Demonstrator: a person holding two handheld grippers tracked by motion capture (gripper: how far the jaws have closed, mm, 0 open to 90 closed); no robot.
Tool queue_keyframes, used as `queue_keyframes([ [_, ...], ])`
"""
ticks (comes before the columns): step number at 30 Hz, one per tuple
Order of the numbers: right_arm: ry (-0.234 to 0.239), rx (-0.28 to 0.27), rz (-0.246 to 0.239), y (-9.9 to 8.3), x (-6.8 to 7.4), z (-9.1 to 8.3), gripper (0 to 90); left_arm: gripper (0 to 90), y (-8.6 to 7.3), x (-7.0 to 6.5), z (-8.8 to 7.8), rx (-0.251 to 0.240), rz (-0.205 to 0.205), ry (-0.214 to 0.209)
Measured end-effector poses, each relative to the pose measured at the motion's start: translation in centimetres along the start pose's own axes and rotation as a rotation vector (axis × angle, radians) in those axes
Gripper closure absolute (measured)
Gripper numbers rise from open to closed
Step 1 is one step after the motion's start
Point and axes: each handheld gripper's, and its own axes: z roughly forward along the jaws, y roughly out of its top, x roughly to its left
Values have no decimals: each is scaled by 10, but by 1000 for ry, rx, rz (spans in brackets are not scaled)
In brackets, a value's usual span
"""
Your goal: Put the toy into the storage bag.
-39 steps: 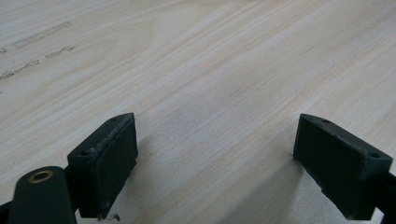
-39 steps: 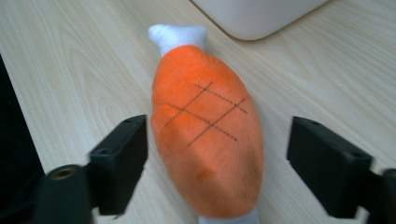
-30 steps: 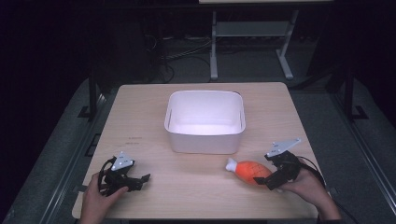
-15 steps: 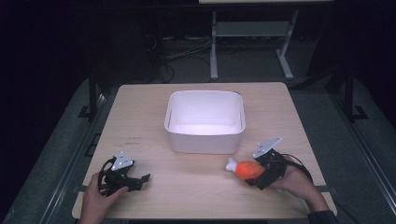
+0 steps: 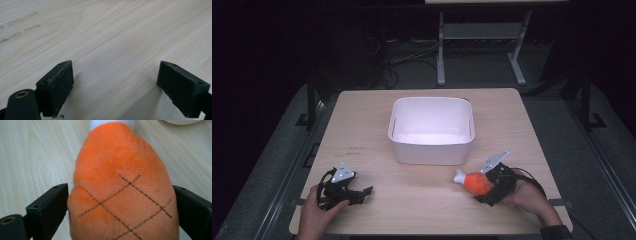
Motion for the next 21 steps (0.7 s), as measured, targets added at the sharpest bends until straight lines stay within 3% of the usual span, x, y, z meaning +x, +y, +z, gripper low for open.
queue_keyframes([
  [6,-4,-5,-2,-2,-1,-2,156,129,0,0,0,0,0,0],
  [12,-35,-40,-22,-6,1,-8,399,129,0,0,0,0,0,0],
  [21,4,-51,12,-10,0,-13,345,129,0,0,0,0,0,0],
])
